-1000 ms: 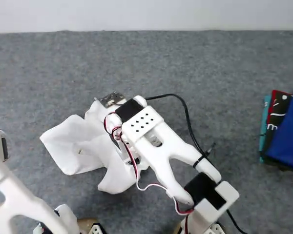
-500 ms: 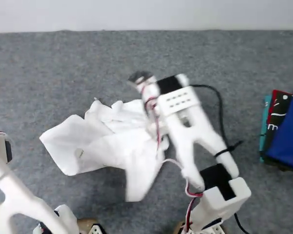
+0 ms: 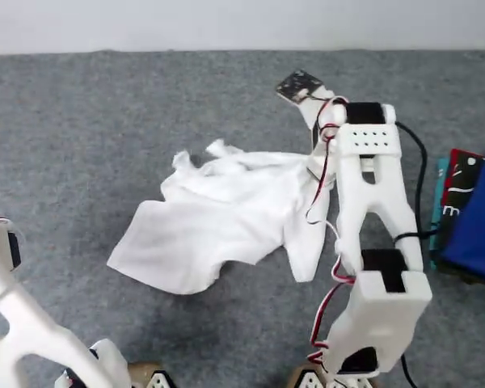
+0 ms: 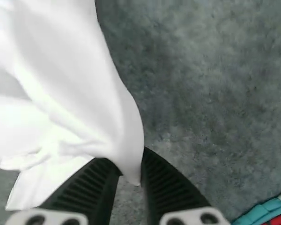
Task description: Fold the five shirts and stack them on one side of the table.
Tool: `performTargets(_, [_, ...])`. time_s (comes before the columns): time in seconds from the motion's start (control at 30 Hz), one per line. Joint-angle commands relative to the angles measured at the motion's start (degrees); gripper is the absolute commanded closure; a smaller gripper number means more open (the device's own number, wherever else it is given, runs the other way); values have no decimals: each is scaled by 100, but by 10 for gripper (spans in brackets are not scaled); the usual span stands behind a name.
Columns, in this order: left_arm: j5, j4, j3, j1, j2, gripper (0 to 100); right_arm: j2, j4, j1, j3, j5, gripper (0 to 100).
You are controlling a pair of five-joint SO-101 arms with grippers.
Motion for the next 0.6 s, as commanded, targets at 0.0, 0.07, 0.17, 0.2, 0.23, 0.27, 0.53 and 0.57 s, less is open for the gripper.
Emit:
performTargets(0.0, [62, 97, -40, 0, -158, 986, -31, 13, 198, -360, 62, 896])
performTargets(0.07, [53, 97, -48, -9, -158, 986, -136, 303, 233, -598, -123, 789])
performTargets(0.17, [53, 97, -48, 0, -158, 986, -251, 963, 233, -1187, -818, 654])
performTargets(0.2, [53, 97, -48, 9, -158, 986, -268, 1244, 224, -1371, -888, 641])
performTargets(0.23, [53, 88, -48, 9, -158, 986, -259, 1543, 207, -1556, -897, 644])
performTargets(0.27, [53, 79, -48, 9, -158, 986, -259, 1842, 198, -1741, -897, 653])
performTargets(0.53, [62, 18, -31, 9, -158, 986, -673, 2299, 180, -1653, -1011, 785])
performTargets(0.57, [62, 18, -31, 9, -158, 986, -760, 2299, 110, -1468, -1020, 790])
